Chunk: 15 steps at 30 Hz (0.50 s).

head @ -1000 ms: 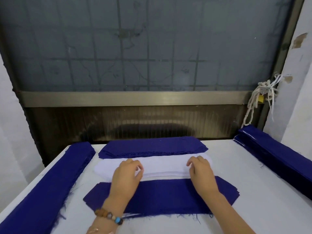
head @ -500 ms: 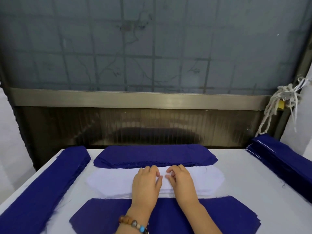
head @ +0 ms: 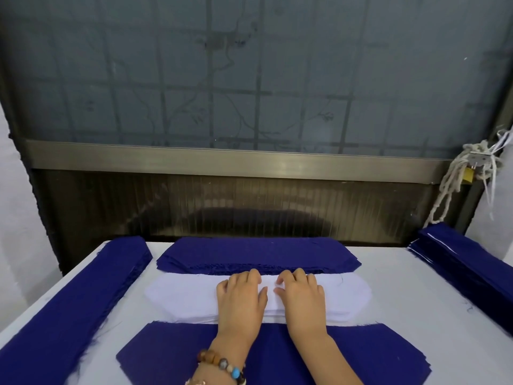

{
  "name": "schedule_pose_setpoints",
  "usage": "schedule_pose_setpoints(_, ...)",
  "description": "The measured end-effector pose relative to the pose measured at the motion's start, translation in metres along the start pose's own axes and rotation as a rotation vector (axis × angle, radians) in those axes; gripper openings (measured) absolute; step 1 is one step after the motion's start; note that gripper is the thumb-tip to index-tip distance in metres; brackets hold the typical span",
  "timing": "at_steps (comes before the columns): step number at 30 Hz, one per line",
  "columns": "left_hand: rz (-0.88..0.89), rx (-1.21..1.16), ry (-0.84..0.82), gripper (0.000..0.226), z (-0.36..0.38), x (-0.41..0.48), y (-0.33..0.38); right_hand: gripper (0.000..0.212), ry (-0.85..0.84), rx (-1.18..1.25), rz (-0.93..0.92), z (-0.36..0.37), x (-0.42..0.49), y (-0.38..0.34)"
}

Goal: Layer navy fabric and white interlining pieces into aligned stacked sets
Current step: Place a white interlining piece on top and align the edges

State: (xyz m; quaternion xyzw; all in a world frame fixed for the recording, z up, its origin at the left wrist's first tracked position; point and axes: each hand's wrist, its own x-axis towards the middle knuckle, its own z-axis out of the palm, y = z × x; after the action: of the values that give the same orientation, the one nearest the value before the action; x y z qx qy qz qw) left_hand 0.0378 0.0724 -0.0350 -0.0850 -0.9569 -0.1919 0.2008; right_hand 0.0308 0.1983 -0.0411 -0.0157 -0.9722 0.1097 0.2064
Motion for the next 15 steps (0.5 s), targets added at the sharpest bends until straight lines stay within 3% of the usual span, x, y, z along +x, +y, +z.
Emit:
schedule_pose_setpoints(10,0.08,0.114,0.006,0.025,0.002,0.009,-0.003,0.022,0.006,-0.019,-0.074,0.004,0.002,-0.001)
schedule_pose_setpoints(15,0.051,-0.024,-0.058,0.029,0.004,0.012,-0.009,0.024,-0.002,-0.032,-0.121,0.002,0.0,-0.001)
